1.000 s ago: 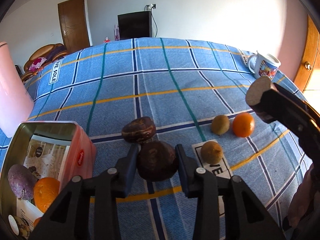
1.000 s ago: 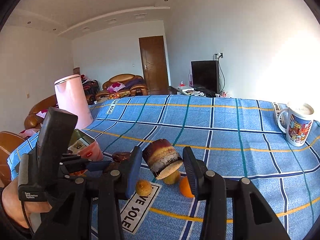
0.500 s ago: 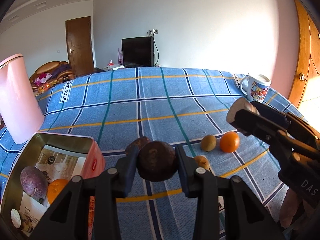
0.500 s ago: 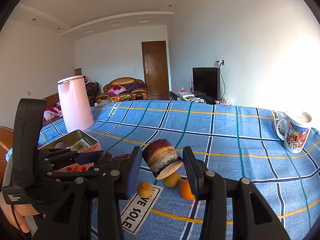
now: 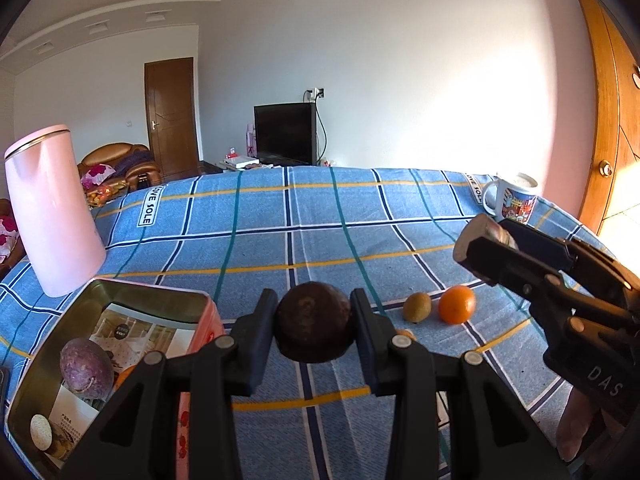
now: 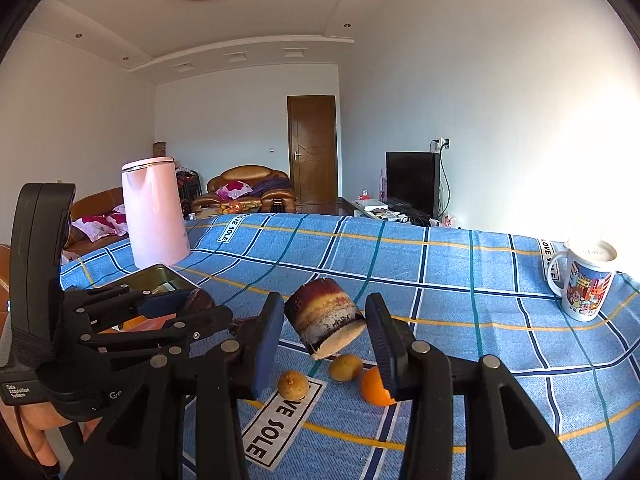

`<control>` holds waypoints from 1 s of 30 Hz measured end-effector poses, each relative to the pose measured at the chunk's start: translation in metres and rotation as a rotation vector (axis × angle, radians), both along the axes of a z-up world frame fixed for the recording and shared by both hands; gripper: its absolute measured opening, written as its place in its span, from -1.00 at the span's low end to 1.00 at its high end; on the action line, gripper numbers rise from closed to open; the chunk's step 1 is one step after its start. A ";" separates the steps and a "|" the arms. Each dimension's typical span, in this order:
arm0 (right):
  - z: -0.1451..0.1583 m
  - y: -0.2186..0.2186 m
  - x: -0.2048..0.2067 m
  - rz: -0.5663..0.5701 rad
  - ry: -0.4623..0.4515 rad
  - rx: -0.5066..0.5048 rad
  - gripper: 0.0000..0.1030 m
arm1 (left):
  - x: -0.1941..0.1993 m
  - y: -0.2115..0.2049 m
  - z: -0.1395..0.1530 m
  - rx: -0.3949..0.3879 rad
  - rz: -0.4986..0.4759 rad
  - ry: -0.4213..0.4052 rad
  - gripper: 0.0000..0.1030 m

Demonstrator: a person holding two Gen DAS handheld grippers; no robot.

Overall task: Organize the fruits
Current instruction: 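Carry both fruits over the tin and open the right tool to drop the taro piece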

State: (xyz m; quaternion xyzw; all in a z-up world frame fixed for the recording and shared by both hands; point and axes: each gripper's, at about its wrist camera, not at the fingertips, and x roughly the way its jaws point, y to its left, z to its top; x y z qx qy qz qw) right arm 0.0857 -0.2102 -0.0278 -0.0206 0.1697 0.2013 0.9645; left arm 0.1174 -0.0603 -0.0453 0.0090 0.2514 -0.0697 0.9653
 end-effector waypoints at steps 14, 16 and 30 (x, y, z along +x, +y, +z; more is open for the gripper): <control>0.002 0.001 -0.010 0.005 -0.053 -0.008 -0.14 | -0.021 0.003 0.007 0.005 0.018 -0.105 -0.24; 0.002 0.001 -0.009 0.005 -0.049 -0.004 -0.13 | -0.023 0.005 0.007 0.002 0.019 -0.102 -0.24; 0.003 0.058 -0.011 0.161 0.057 0.024 -0.13 | -0.050 0.078 0.015 -0.055 0.122 -0.100 -0.24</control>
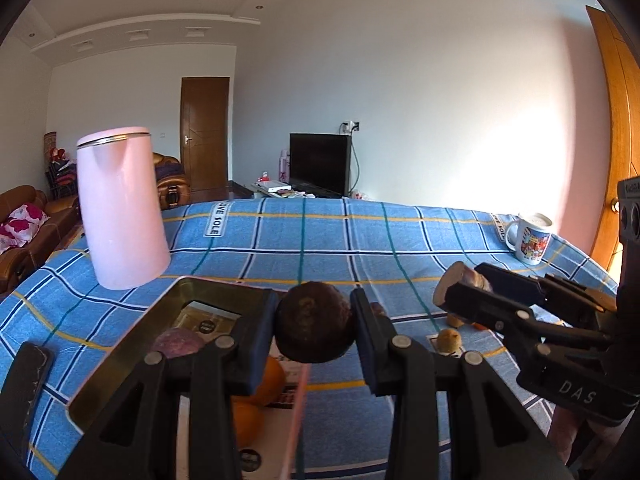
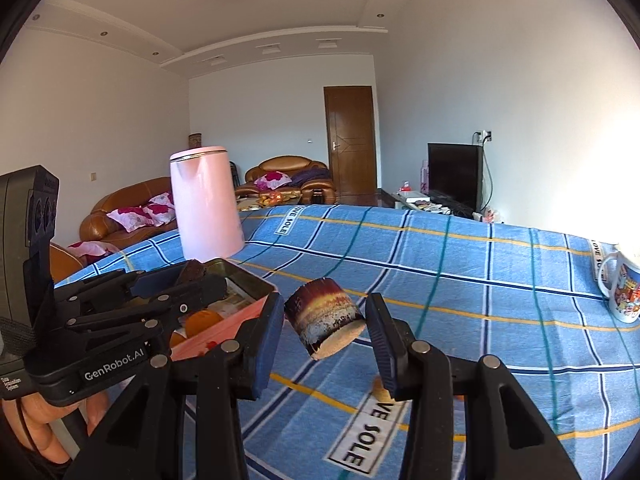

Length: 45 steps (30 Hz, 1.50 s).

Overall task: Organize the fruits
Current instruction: 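Carry both fruits over the tin and open the right tool to drop the taro piece, then grasp a dark mangosteen with the right tool while the left tool grasps a brown kiwi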

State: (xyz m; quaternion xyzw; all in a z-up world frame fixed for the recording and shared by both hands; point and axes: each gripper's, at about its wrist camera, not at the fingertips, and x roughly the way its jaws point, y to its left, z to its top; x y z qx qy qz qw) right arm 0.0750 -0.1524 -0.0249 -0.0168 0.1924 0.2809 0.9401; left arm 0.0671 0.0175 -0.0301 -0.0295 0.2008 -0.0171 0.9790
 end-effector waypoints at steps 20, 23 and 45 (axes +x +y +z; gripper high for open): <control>-0.025 0.132 -0.022 0.300 0.141 -0.158 -0.13 | -0.007 0.105 -0.024 -0.102 0.167 0.119 -0.24; -0.033 0.141 -0.020 0.305 0.171 -0.195 -0.13 | -0.009 0.107 -0.025 -0.093 0.172 0.118 -0.24; -0.012 0.045 0.036 0.041 0.186 -0.178 0.03 | -0.005 0.044 -0.006 -0.031 0.066 0.076 0.36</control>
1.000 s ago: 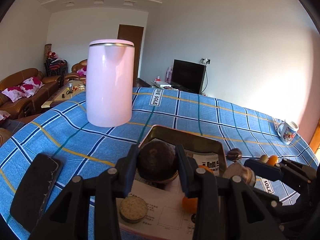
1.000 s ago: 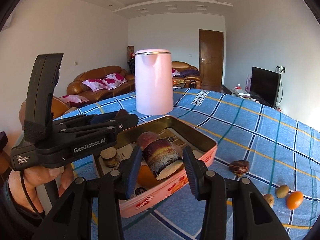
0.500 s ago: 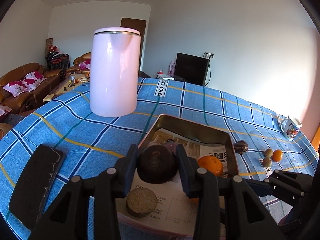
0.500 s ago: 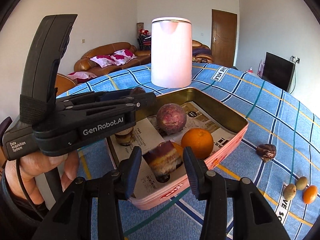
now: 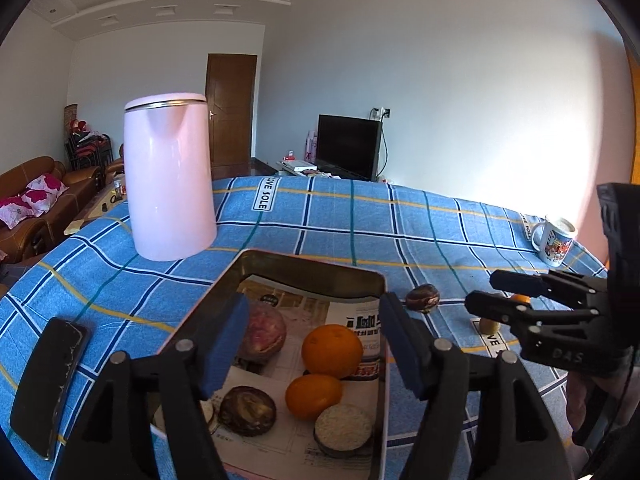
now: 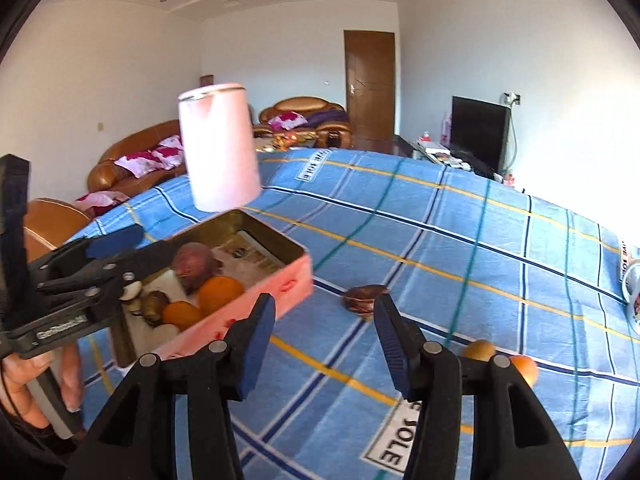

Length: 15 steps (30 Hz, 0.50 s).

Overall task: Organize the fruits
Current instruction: 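Grasp a dark mangosteen with the right tool while the left tool grasps a brown kiwi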

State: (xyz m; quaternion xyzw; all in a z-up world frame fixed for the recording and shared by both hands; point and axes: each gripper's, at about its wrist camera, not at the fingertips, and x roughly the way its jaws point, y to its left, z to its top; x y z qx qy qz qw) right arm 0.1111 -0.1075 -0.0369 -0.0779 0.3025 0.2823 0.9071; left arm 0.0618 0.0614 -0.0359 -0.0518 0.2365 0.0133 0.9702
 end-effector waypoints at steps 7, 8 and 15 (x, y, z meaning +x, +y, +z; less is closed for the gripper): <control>-0.026 0.015 0.053 -0.035 0.125 -0.090 0.03 | 0.014 -0.002 0.010 0.022 0.009 -0.002 0.43; -0.030 0.019 0.058 -0.034 0.142 -0.101 0.03 | 0.016 0.000 0.011 0.022 0.015 0.000 0.49; -0.043 0.031 0.076 -0.058 0.185 -0.135 -0.13 | 0.028 0.001 0.013 0.005 0.018 0.016 0.61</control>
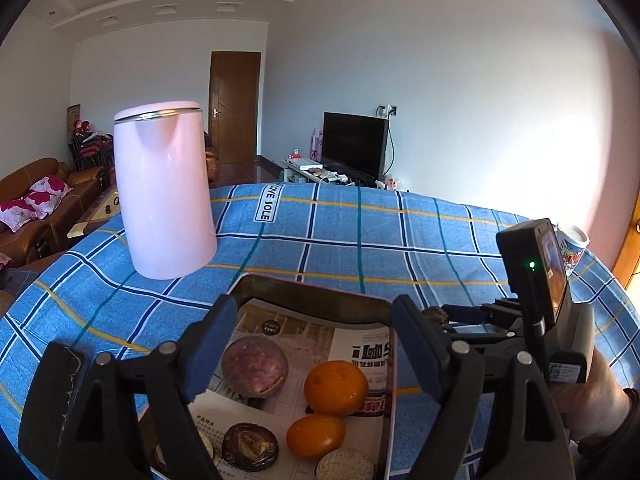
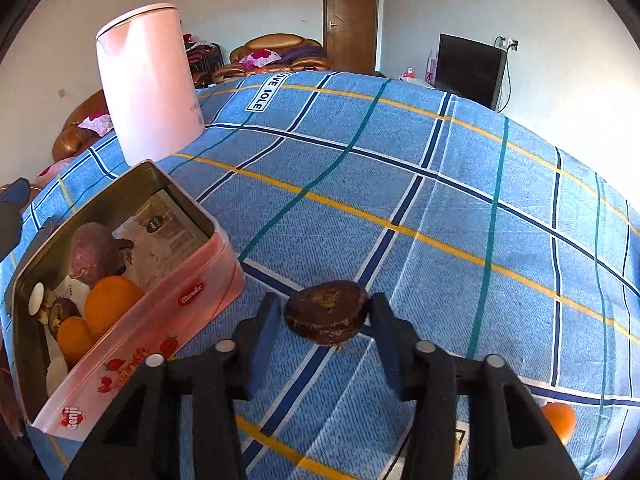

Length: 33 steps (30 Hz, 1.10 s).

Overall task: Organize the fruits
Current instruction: 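Grasp a dark mangosteen with the right tool while the left tool grasps a brown kiwi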

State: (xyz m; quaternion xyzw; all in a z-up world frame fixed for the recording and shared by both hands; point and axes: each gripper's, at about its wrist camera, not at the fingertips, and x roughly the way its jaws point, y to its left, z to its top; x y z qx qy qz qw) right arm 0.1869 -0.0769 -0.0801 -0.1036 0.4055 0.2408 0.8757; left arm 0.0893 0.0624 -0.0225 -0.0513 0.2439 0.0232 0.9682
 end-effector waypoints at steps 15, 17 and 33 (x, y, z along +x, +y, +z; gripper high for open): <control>0.046 -0.141 -0.086 -0.267 -0.267 0.130 -0.13 | 0.022 -0.103 -0.009 0.035 -0.201 0.067 0.65; 0.045 -0.157 -0.082 -0.307 -0.258 0.146 -0.13 | 0.030 -0.120 -0.016 0.042 -0.225 0.094 0.65; 0.038 -0.187 -0.083 -0.354 -0.244 0.207 -0.13 | 0.078 -0.179 -0.067 0.000 -0.394 0.385 -0.06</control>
